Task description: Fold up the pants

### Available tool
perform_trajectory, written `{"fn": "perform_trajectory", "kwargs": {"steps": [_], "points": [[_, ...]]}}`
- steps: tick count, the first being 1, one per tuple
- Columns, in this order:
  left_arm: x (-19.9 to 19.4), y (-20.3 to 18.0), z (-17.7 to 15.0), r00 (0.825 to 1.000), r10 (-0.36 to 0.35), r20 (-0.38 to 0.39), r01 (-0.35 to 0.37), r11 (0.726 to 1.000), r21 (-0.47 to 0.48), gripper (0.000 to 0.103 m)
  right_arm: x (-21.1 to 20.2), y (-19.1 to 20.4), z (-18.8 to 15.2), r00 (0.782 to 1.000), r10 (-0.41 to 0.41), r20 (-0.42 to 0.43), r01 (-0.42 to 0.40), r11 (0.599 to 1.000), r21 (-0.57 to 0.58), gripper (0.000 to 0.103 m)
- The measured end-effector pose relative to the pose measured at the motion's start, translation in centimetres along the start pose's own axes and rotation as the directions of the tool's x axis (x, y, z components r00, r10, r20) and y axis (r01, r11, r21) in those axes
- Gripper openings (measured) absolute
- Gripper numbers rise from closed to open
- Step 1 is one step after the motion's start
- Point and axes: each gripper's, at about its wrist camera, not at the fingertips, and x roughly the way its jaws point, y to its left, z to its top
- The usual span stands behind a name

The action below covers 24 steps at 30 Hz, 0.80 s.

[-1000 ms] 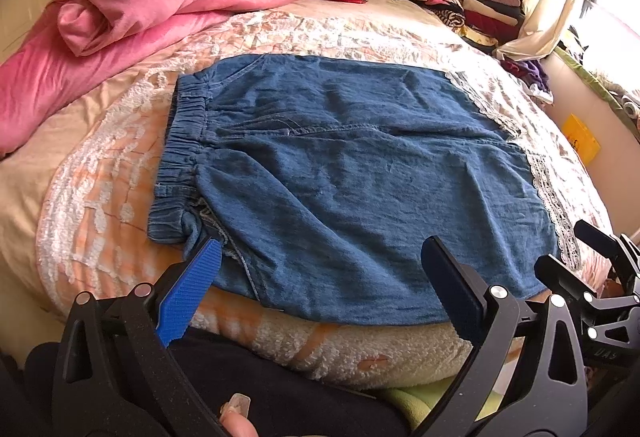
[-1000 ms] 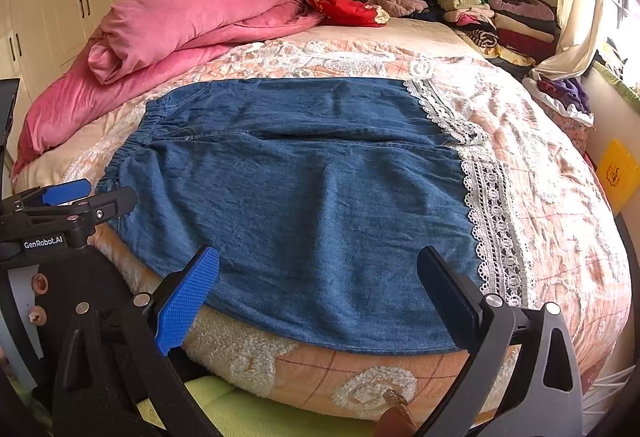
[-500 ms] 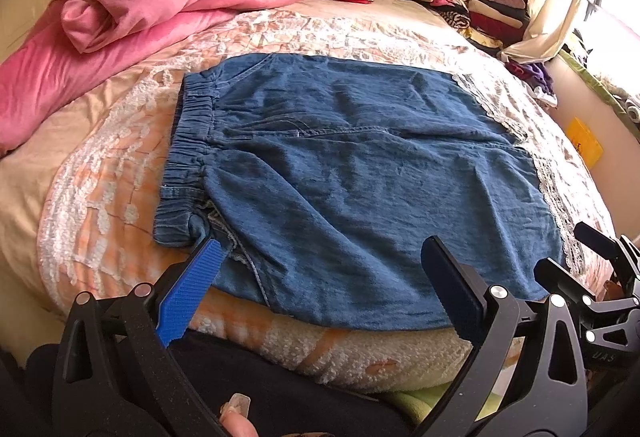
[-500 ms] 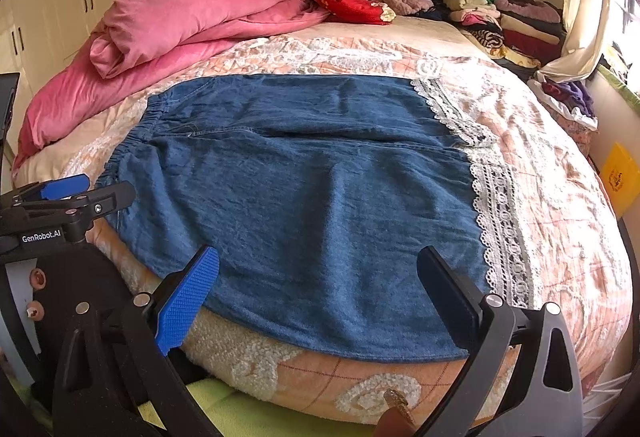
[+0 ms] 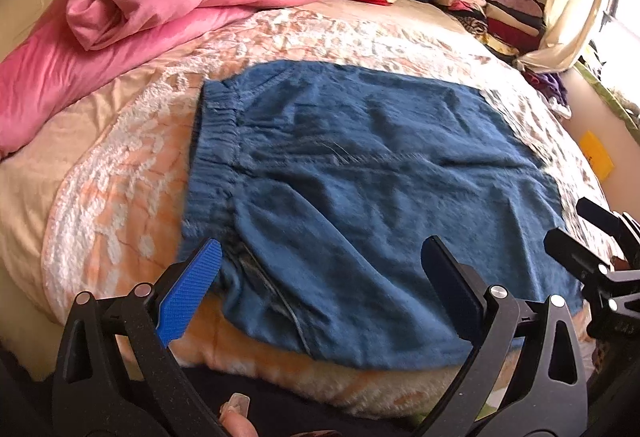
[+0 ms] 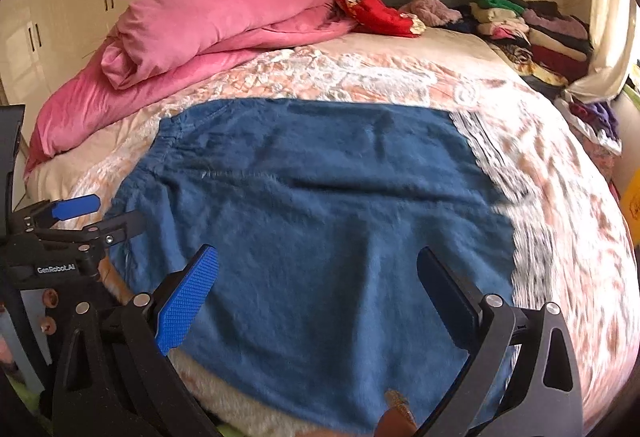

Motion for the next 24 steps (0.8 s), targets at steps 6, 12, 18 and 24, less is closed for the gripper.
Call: {"fn": "perform_trajectory", "kwargs": {"steps": [6, 12, 18, 24], "points": [[1.9, 2.9, 2.8, 0.999, 0.032, -0.014, -0.033, 0.999, -0.044, 0.094, 3.5, 0.5, 3.6, 1.0, 0.009, -0.001, -0.009, 0.997, -0.073, 0.099], [3.7, 5.7, 5.2, 0.997, 0.082, -0.015, -0.083, 0.993, -0.087, 0.094, 7.8, 0.8, 7.6, 0.999, 0.031, -0.021, -0.033, 0.991, -0.131, 0.099], [6.3, 8.5, 8.4, 0.992, 0.124, -0.03, -0.126, 0.988, -0.087, 0.094, 12.7, 1.3, 11.2, 0.996, 0.044, -0.075, -0.058, 0.979, -0.197, 0.099], [10.0, 10.3, 10.9, 0.986, 0.15, -0.079, -0.155, 0.986, -0.066, 0.094, 17.5, 2.0, 14.5, 0.993, 0.036, -0.114, -0.066, 0.96, -0.272, 0.099]]}}
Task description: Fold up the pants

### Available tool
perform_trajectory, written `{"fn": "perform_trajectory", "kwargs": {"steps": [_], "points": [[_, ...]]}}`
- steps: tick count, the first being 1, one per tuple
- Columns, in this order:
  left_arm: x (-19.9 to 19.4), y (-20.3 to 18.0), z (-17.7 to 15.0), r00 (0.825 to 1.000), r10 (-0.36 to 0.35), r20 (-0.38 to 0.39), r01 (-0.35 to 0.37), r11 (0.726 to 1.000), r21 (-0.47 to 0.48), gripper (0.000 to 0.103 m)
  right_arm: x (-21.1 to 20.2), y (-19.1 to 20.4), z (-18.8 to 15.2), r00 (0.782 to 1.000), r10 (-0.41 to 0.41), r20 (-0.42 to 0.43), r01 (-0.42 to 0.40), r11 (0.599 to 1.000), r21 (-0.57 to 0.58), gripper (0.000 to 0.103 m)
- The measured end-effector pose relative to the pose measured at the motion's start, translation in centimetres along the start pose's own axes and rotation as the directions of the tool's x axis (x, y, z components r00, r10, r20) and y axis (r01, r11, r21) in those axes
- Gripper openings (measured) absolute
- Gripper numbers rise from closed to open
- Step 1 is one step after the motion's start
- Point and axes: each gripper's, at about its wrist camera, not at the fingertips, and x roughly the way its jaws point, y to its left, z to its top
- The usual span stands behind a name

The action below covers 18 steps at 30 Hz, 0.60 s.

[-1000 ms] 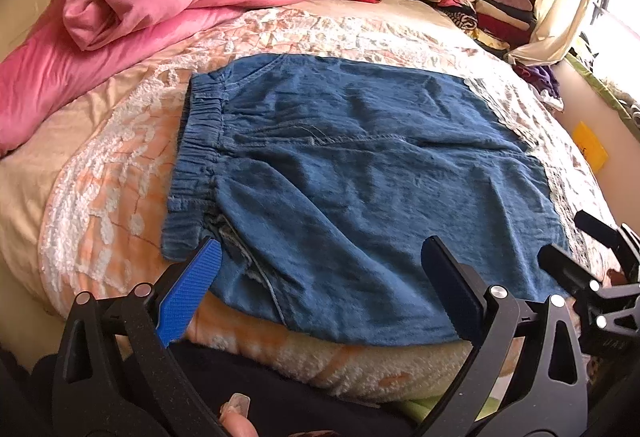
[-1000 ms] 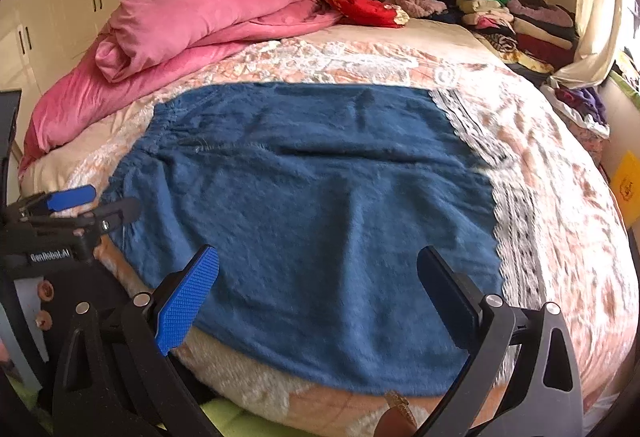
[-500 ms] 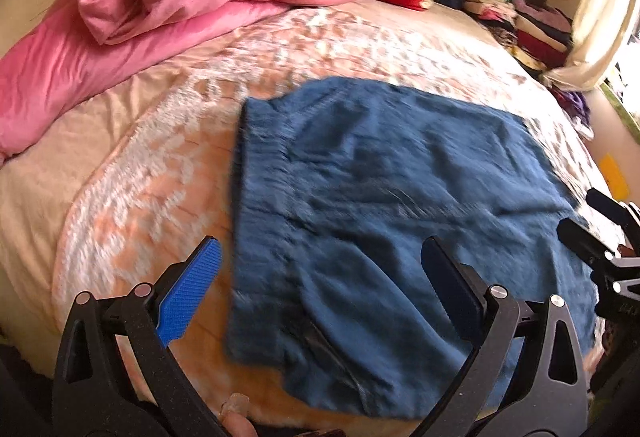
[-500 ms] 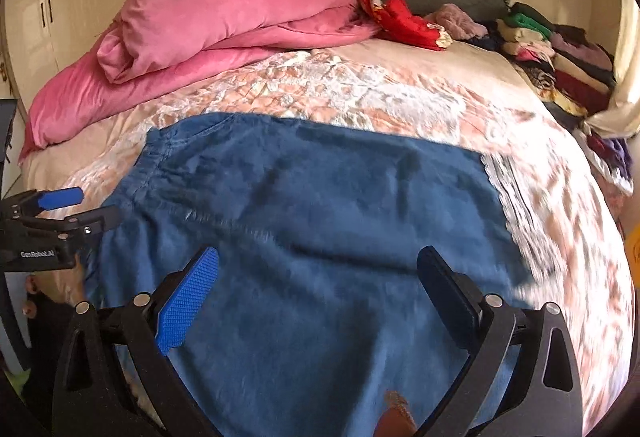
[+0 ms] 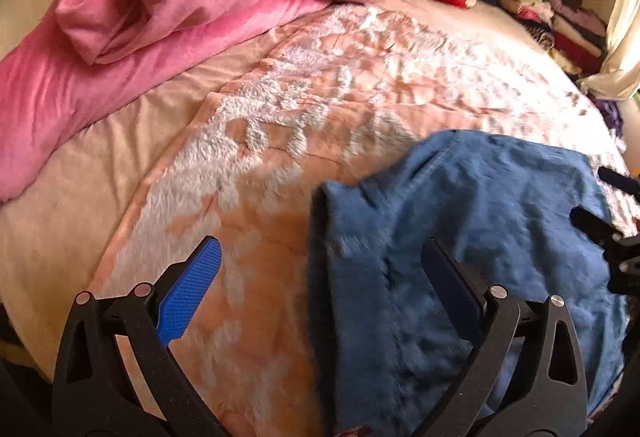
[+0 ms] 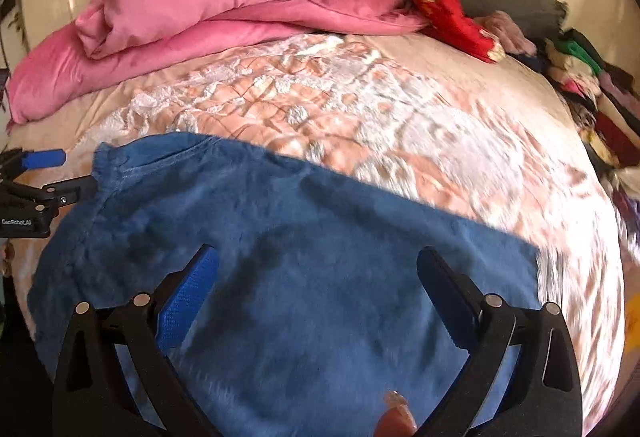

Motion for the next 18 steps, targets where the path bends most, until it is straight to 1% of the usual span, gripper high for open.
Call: {"fn": "perform_trajectory", "kwargs": {"steps": [5, 9, 10, 11, 12, 13, 14, 15, 16, 18], "points": [[2.3, 0.0, 1.3, 0.999, -0.039, -0.018, 0.039, 0.999, 0.028, 0.094, 3.6, -0.7, 2.4, 0.999, 0.022, -0.044, -0.023, 0.999, -0.026, 0.099], [3.3, -0.1, 2.0, 1.0, -0.026, -0.006, 0.026, 0.998, 0.049, 0.093, 6.9, -0.8, 3.8, 0.997, -0.014, -0.08, 0.007, 0.997, -0.082, 0.099], [3.4, -0.2, 2.1, 1.0, -0.029, 0.002, 0.029, 0.998, 0.051, 0.09, 7.3, -0.8, 3.9, 0.996, -0.014, -0.087, 0.005, 0.996, -0.093, 0.099], [3.5, -0.2, 2.2, 0.999, -0.041, 0.005, 0.041, 0.998, 0.053, 0.074, 7.8, -0.7, 4.0, 0.996, -0.015, -0.092, 0.004, 0.994, -0.109, 0.099], [3.5, -0.3, 2.2, 0.998, -0.069, 0.005, 0.069, 0.996, 0.056, 0.056, 8.2, -0.5, 4.2, 0.995, -0.011, -0.097, -0.002, 0.992, -0.129, 0.099], [3.7, -0.4, 2.2, 0.995, -0.097, 0.003, 0.097, 0.993, 0.062, 0.042, 8.6, -0.3, 4.2, 0.994, -0.006, -0.105, -0.01, 0.989, -0.145, 0.099], [3.7, -0.5, 2.2, 0.993, -0.116, 0.003, 0.116, 0.991, 0.071, 0.035, 9.0, 0.0, 4.4, 0.994, -0.007, -0.112, -0.011, 0.987, -0.162, 0.099], [3.7, -0.8, 2.0, 0.992, -0.123, 0.006, 0.122, 0.989, 0.084, 0.034, 9.2, 0.1, 4.5, 0.993, -0.007, -0.115, -0.012, 0.986, -0.169, 0.099], [3.3, -1.0, 1.8, 0.993, -0.113, 0.023, 0.11, 0.988, 0.106, 0.031, 9.4, 0.3, 4.5, 0.993, -0.005, -0.116, -0.016, 0.984, -0.176, 0.099], [2.5, -1.2, 1.7, 0.991, -0.124, 0.047, 0.118, 0.986, 0.12, 0.029, 9.4, 0.5, 4.8, 0.995, 0.001, -0.101, -0.02, 0.982, -0.189, 0.099]]}}
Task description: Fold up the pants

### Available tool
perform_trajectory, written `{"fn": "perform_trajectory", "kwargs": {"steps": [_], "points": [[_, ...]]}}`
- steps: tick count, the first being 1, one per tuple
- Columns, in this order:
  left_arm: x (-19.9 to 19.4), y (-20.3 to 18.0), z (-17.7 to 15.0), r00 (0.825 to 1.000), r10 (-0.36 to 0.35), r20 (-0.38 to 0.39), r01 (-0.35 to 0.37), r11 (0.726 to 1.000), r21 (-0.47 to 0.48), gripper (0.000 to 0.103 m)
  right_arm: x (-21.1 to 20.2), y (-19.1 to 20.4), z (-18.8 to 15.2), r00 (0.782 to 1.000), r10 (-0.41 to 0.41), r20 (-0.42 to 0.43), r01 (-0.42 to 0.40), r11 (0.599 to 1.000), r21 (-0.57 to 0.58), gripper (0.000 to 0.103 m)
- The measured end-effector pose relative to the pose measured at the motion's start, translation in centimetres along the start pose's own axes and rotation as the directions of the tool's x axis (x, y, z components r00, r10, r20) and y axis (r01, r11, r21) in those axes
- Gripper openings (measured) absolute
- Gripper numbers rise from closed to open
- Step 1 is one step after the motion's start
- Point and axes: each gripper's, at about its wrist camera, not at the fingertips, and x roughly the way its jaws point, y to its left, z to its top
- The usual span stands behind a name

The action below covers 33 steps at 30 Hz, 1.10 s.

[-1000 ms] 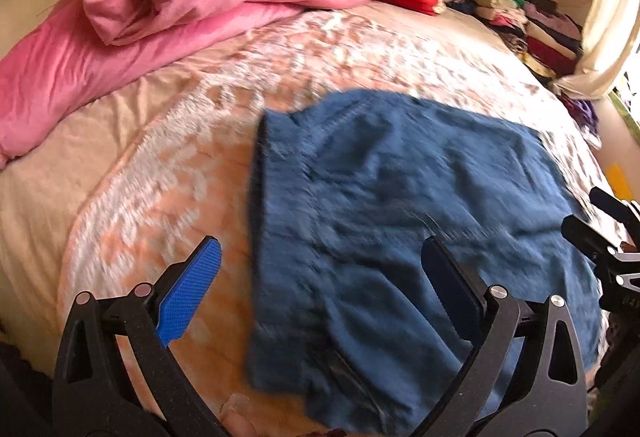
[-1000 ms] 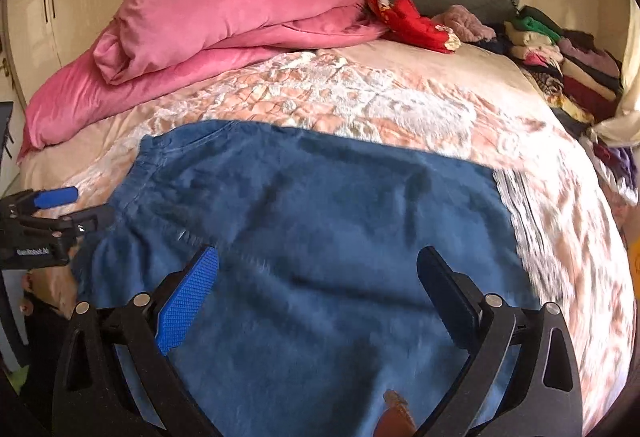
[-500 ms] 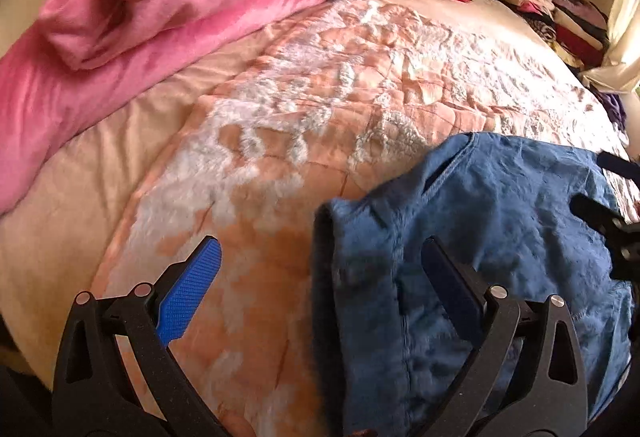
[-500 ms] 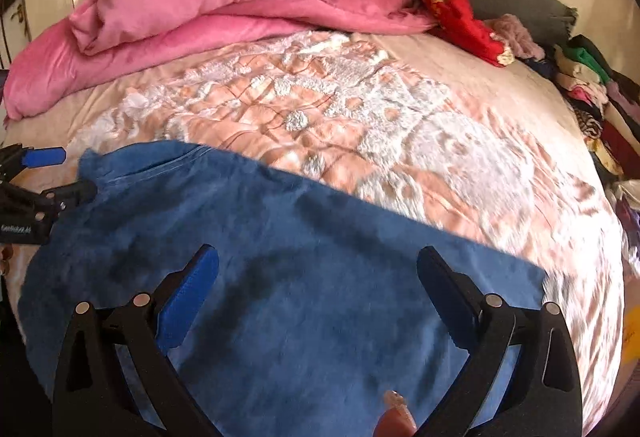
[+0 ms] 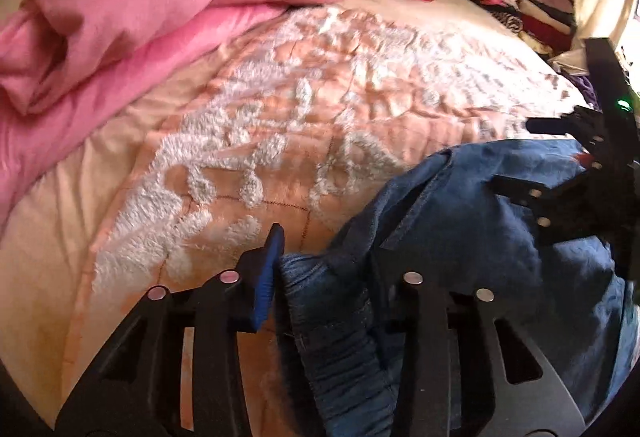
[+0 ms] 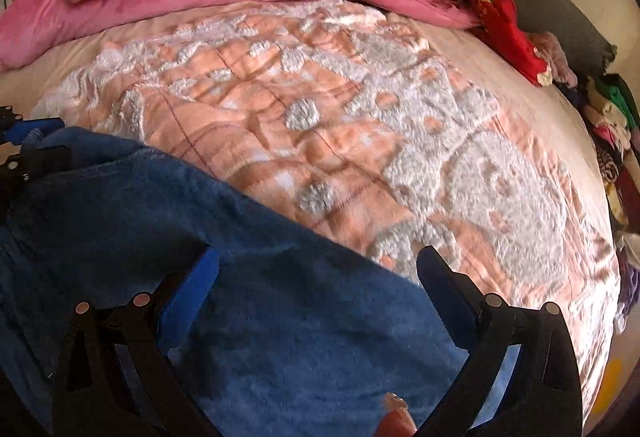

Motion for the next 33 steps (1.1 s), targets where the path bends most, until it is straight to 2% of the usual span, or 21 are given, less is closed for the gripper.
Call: {"fn": "perform_trajectory", "kwargs": {"steps": [5, 7, 8, 11, 13, 15, 20, 26, 33], "points": [[-3.8, -0.7, -0.3, 0.995, -0.059, 0.086, 0.058, 0.998, 0.021, 0.028, -0.5, 0.7, 0.2, 0.999, 0.01, 0.053, -0.007, 0.999, -0.053, 0.096], [-4.7, -0.9, -0.5, 0.992, -0.083, 0.097, 0.081, 0.996, 0.03, 0.027, -0.7, 1.1, 0.1, 0.997, 0.032, 0.064, -0.028, 0.997, -0.069, 0.08], [-4.9, -1.1, -0.6, 0.991, -0.091, 0.099, 0.088, 0.996, 0.035, 0.027, -0.8, 1.3, 0.1, 0.997, 0.047, 0.068, -0.042, 0.996, -0.075, 0.076], [-5.3, -1.5, -0.9, 0.99, -0.1, 0.101, 0.096, 0.994, 0.049, 0.027, -1.6, 2.3, -0.3, 0.993, 0.08, 0.087, -0.071, 0.992, -0.103, 0.049], [-5.4, -1.6, -1.0, 0.99, -0.097, 0.103, 0.093, 0.995, 0.046, 0.027, -2.1, 2.8, -0.6, 0.989, 0.114, 0.095, -0.103, 0.989, -0.107, 0.022], [-5.5, -1.2, -1.2, 0.991, -0.091, 0.097, 0.088, 0.996, 0.033, 0.027, -3.0, 3.3, -1.1, 0.987, 0.119, 0.104, -0.107, 0.988, -0.11, 0.014], [-5.9, -0.3, -1.5, 0.991, -0.095, 0.098, 0.093, 0.995, 0.024, 0.027, -6.6, 2.8, -2.7, 0.971, 0.152, 0.187, -0.146, 0.988, -0.045, 0.011], [-7.9, -0.9, -2.3, 0.985, -0.115, 0.126, 0.109, 0.993, 0.056, 0.027, -12.2, 2.4, -6.0, 0.932, 0.205, 0.298, -0.226, 0.973, 0.038, 0.01], [-11.2, -1.9, -4.3, 0.976, -0.128, 0.175, 0.111, 0.988, 0.104, 0.028, -18.3, 5.0, -11.4, 0.887, 0.277, 0.37, -0.318, 0.946, 0.054, 0.008]]}}
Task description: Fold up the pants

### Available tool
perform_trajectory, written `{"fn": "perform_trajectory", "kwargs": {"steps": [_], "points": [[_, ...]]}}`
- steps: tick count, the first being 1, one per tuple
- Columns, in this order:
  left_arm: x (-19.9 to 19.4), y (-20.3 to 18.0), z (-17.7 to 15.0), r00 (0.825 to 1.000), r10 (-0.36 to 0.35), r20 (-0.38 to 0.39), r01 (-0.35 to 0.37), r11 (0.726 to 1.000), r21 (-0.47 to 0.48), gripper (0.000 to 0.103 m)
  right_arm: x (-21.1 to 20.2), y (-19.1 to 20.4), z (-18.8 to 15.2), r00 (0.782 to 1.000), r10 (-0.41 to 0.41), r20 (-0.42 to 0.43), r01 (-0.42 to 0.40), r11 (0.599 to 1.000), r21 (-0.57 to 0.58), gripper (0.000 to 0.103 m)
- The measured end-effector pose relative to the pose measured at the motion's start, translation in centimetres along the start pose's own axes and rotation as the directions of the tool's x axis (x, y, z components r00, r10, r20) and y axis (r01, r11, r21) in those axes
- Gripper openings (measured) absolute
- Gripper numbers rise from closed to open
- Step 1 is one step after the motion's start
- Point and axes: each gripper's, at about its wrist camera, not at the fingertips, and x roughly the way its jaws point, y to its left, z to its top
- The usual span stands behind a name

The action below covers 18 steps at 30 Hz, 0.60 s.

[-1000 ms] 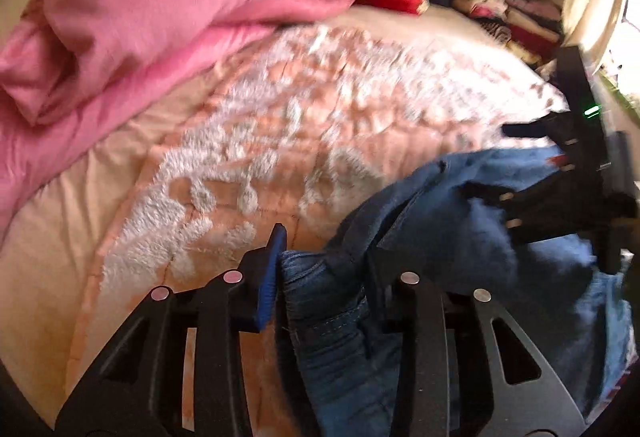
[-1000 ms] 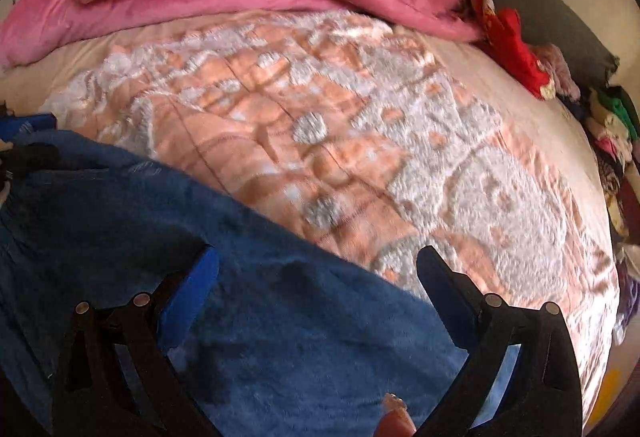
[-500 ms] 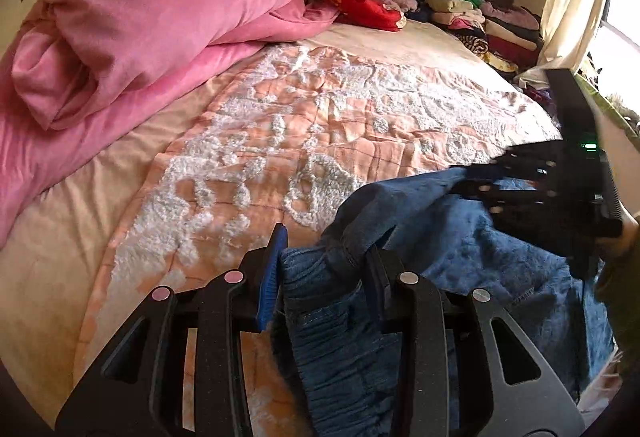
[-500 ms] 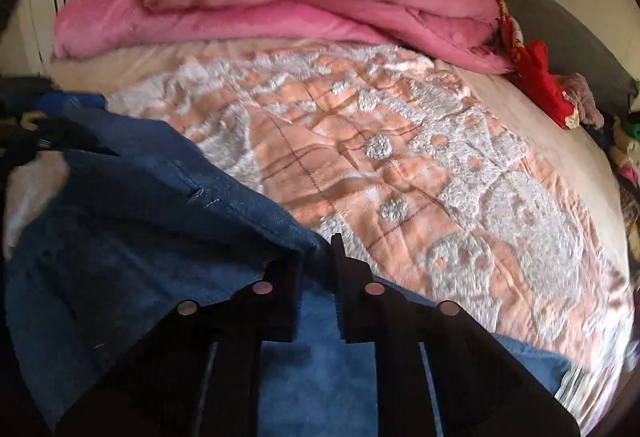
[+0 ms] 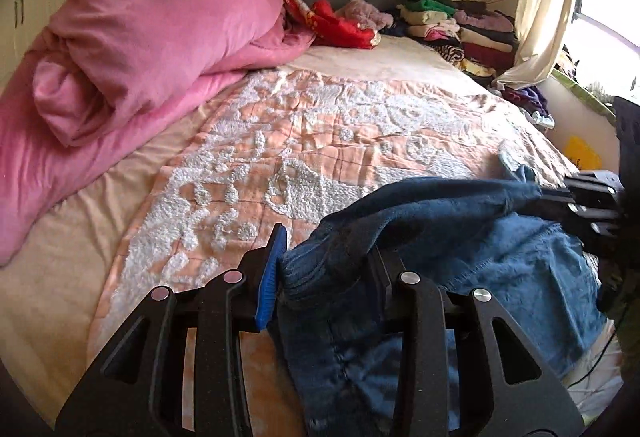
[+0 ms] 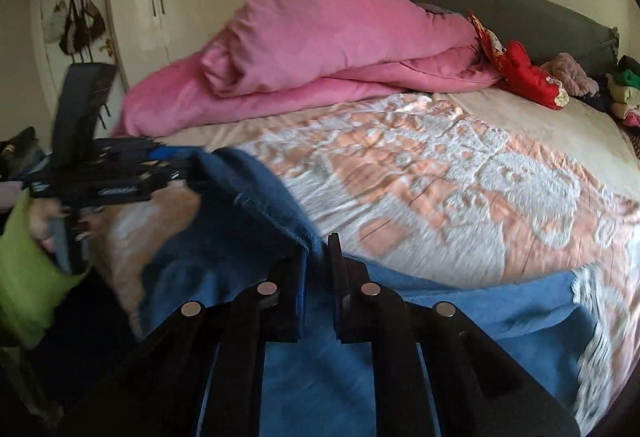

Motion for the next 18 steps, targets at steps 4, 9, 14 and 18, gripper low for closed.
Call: {"fn": "perform_trajectory", "kwargs": {"steps": [4, 9, 14, 18], "points": [[-1.7, -0.8, -1.4, 1.0, -0.007, 0.002, 0.007, 0.999, 0.032, 0.029, -2.2, 2.7, -2.3, 0.999, 0.038, -0.002, -0.038, 0.999, 0.015, 0.008], [-2.9, -1.6, -3.8, 1.0, -0.003, -0.023, 0.004, 0.999, 0.05, 0.032, -3.5, 6.0, -5.4, 0.997, 0.056, -0.047, -0.056, 0.998, -0.004, 0.008], [-3.4, -1.4, -6.4, 0.997, -0.015, -0.076, 0.018, 0.999, 0.039, 0.033, -3.1, 9.1, -8.3, 0.99, 0.067, -0.122, -0.072, 0.996, -0.044, 0.008], [-2.9, -1.4, -8.2, 0.989, 0.004, -0.15, 0.002, 0.999, 0.042, 0.034, -2.0, 11.0, -10.3, 0.981, 0.083, -0.175, -0.091, 0.995, -0.037, 0.008]]}}
